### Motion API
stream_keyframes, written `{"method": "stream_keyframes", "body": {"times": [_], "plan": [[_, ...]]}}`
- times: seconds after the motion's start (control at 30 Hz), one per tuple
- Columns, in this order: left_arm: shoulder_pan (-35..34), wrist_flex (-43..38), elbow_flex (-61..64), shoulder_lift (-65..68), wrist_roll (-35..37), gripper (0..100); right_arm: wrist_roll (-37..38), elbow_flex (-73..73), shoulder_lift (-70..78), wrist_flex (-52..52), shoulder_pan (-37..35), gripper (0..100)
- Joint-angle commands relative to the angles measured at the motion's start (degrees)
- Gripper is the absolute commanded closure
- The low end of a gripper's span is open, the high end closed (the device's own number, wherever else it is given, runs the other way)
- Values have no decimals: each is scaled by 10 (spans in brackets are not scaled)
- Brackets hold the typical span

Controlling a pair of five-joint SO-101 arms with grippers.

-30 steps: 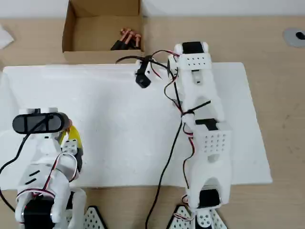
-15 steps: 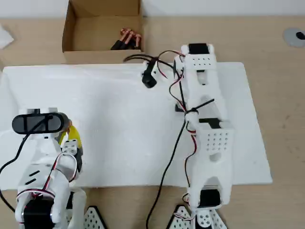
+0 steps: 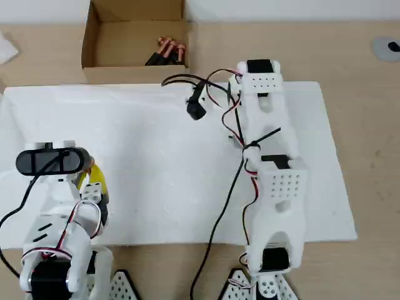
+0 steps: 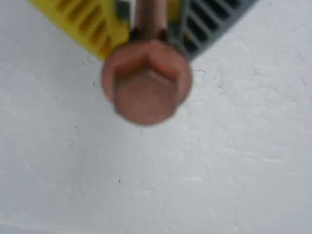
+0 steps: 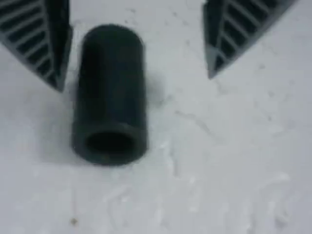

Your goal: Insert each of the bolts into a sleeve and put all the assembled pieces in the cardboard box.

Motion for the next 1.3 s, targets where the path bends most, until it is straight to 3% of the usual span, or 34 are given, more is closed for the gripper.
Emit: {"method": "stream_keyframes", "body": {"times": [0.0, 0.5, 0.8, 1.07, 1.27], "plan": [[7, 2, -6, -3, -4, 991, 4, 0, -38, -12, 1, 772], [3, 3, -6, -3, -28, 992, 0, -1, 27, -55, -24, 748], [3, 3, -5, -3, -34, 991, -39, -3, 29, -69, -31, 993], [3, 0, -4, -3, -34, 992, -102, -20, 26, -102, -4, 989], [2, -2, -4, -3, -34, 993, -167, -160, -24, -25, 7, 989]]}}
